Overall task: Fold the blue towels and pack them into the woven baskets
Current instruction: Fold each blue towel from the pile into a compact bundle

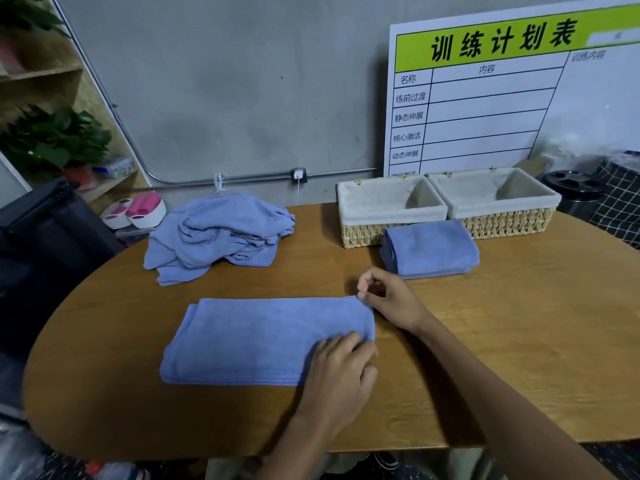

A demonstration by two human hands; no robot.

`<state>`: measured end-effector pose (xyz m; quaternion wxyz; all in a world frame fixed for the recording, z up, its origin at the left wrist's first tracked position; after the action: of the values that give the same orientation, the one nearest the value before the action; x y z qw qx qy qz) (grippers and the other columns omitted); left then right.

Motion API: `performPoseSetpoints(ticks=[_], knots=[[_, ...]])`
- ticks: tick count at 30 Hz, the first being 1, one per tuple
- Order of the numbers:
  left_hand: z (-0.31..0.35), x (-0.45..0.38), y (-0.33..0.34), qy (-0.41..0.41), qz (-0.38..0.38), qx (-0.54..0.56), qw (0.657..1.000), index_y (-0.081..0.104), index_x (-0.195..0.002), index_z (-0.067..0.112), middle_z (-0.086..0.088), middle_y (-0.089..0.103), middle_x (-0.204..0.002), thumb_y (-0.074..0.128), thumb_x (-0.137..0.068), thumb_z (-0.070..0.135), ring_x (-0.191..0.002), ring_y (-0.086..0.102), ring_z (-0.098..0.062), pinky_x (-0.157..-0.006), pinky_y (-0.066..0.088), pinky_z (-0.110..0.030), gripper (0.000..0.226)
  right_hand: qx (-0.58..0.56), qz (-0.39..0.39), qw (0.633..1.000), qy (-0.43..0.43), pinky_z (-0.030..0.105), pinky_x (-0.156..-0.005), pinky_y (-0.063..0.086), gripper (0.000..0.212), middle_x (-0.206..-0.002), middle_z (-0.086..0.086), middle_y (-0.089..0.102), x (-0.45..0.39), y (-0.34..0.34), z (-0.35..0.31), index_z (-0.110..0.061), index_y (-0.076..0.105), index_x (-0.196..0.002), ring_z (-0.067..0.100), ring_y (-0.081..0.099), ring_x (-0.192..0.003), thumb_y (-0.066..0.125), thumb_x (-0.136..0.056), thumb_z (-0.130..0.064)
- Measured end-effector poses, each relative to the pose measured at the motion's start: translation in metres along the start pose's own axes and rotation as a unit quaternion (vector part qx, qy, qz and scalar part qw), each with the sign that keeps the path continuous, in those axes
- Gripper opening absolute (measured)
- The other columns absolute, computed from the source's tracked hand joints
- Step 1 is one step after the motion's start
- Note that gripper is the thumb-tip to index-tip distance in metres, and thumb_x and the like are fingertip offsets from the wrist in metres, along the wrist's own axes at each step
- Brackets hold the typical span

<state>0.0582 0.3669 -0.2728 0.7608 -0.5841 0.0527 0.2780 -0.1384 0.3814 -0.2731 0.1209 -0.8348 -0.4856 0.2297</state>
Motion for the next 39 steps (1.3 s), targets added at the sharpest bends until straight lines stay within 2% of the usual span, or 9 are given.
performPoseSetpoints(ticks=[3,8,12,16,22,27,30,34,39], knots=[[0.002,0.001,-0.002,-0.004,0.020,0.021,1.000,0.056,-0.077,0.024,0.012,0.047,-0.077,0.054,-0.082,0.027,-0.071,0.051,-0.009,-0.065,0.048,-0.035,0.007,-0.029,-0.013,1.000,-0.001,0.022,-0.079,0.047,0.015,-0.091,0.001,0.068,0.000,0.000,-0.004,-0.009,0.066,-0.094,0.007,0.062,-0.085,0.065,-0.088,0.005],[0.002,0.002,-0.003,-0.006,0.057,0.033,0.998,0.058,-0.079,0.026,0.012,0.050,-0.077,0.063,-0.081,0.035,-0.071,0.053,-0.008,-0.065,0.049,-0.028,0.011,-0.101,-0.035,0.994,0.020,0.022,-0.080,0.048,0.023,-0.094,0.007,0.076,-0.001,-0.003,-0.012,-0.007,0.069,-0.110,0.008,0.065,-0.084,0.064,-0.091,0.004],[-0.001,0.002,-0.005,0.000,0.086,0.030,0.996,0.063,-0.083,0.027,0.015,0.056,-0.080,0.062,-0.077,0.024,-0.074,0.056,-0.006,-0.065,0.046,-0.028,0.007,-0.165,-0.052,0.984,0.047,0.036,-0.096,0.050,0.022,-0.097,0.014,0.075,-0.001,-0.007,-0.013,-0.008,0.068,-0.115,0.024,0.069,-0.100,0.061,-0.095,0.000],[0.000,0.003,-0.009,0.003,0.119,0.030,0.992,0.065,-0.083,0.026,0.015,0.058,-0.080,0.065,-0.073,0.022,-0.073,0.055,-0.005,-0.064,0.042,-0.028,0.011,-0.169,-0.081,0.981,0.047,0.047,-0.091,0.048,0.023,-0.096,0.018,0.074,-0.001,-0.007,-0.015,-0.008,0.065,-0.120,0.029,0.065,-0.098,0.057,-0.099,-0.007],[0.001,0.004,-0.011,0.005,0.146,0.034,0.989,0.067,-0.083,0.025,0.014,0.057,-0.079,0.065,-0.072,0.020,-0.068,0.049,-0.006,-0.062,0.042,-0.025,0.013,-0.160,-0.091,0.981,0.054,0.029,-0.084,0.046,0.026,-0.096,0.016,0.074,-0.005,-0.014,-0.018,-0.009,0.065,-0.120,0.021,0.064,-0.095,0.050,-0.100,-0.003],[0.001,0.004,-0.011,-0.002,0.142,0.054,0.988,0.068,-0.083,0.025,0.013,0.055,-0.076,0.069,-0.074,0.019,-0.062,0.050,-0.007,-0.056,0.042,-0.021,0.011,-0.177,-0.122,0.974,0.072,0.033,-0.088,0.045,0.048,-0.106,0.017,0.072,-0.006,-0.018,-0.010,-0.004,0.064,-0.116,0.021,0.063,-0.101,0.043,-0.082,0.022],[-0.002,0.004,-0.012,-0.021,0.155,0.096,0.983,0.068,-0.083,0.023,0.012,0.055,-0.076,0.067,-0.077,0.016,-0.059,0.050,-0.007,-0.052,0.042,-0.018,0.010,-0.175,-0.147,0.972,0.062,0.023,-0.087,0.048,0.042,-0.111,0.016,0.070,-0.005,-0.018,-0.008,-0.003,0.062,-0.118,0.018,0.064,-0.102,0.051,-0.083,0.018],[-0.013,0.005,-0.021,-0.052,0.187,0.163,0.967,0.068,-0.082,0.019,0.013,0.052,-0.075,0.068,-0.079,0.006,-0.062,0.051,-0.004,-0.056,0.045,-0.019,0.014,-0.174,-0.139,0.973,0.052,0.025,-0.091,0.049,0.031,-0.110,0.011,0.071,-0.012,-0.016,-0.008,-0.009,0.065,-0.116,0.017,0.063,-0.101,0.064,-0.089,0.007],[-0.032,0.012,-0.048,-0.090,0.217,0.206,0.950,0.070,-0.089,0.018,0.016,0.059,-0.078,0.065,-0.084,0.016,-0.064,0.061,-0.004,-0.057,0.048,-0.016,0.007,-0.181,-0.137,0.974,0.019,0.021,-0.089,0.050,0.028,-0.102,0.010,0.069,-0.037,-0.001,-0.034,-0.011,0.066,-0.113,0.013,0.063,-0.098,0.067,-0.089,0.003]])
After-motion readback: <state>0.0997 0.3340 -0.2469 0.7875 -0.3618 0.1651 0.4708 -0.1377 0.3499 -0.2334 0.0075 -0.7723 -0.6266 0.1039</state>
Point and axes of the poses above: each hand's wrist, its own x-axis away from the middle knuckle, its own y-axis out of the palm, z = x × y, the point moved 2 cm from there along -x, towards the middle knuckle
